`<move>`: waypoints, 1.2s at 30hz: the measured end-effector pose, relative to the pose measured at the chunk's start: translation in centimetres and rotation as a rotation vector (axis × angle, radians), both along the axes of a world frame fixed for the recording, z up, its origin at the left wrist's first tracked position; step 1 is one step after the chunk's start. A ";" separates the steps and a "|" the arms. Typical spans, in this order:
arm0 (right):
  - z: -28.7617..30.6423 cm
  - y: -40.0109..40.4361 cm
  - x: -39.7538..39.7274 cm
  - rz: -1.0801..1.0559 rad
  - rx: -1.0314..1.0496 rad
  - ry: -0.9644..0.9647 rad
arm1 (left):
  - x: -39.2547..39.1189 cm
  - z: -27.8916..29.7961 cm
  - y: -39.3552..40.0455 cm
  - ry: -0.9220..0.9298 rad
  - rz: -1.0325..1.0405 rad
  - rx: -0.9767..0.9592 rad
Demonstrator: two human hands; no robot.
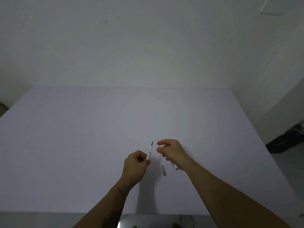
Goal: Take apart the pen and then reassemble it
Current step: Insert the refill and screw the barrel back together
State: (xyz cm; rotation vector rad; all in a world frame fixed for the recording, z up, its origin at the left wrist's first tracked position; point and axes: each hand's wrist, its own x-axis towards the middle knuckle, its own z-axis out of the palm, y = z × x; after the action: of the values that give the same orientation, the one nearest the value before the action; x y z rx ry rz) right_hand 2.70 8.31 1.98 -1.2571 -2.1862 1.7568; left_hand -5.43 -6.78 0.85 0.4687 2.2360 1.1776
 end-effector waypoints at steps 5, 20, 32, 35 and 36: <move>-3.3 0.0 1.3 0.194 0.298 -0.355 | -0.4 -0.4 -1.1 -0.024 0.043 -0.022; -4.3 -1.8 -0.1 0.049 0.224 -0.184 | -1.2 -0.9 -2.4 0.010 -0.027 -0.129; 2.8 1.5 -0.9 -0.350 -0.174 0.231 | 0.1 -0.2 0.7 0.002 -0.055 -0.035; 2.6 1.4 -0.5 -0.368 -0.177 0.222 | 0.4 -0.1 0.9 -0.001 -0.042 -0.027; 2.5 1.4 -0.4 -0.367 -0.184 0.220 | 0.5 -0.1 0.9 -0.004 -0.039 -0.025</move>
State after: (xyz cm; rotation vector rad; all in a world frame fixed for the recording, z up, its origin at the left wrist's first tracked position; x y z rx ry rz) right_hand 2.30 9.71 4.44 -1.3236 -1.5894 1.8651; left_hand -4.95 -5.88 0.70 0.4977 2.2256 1.1289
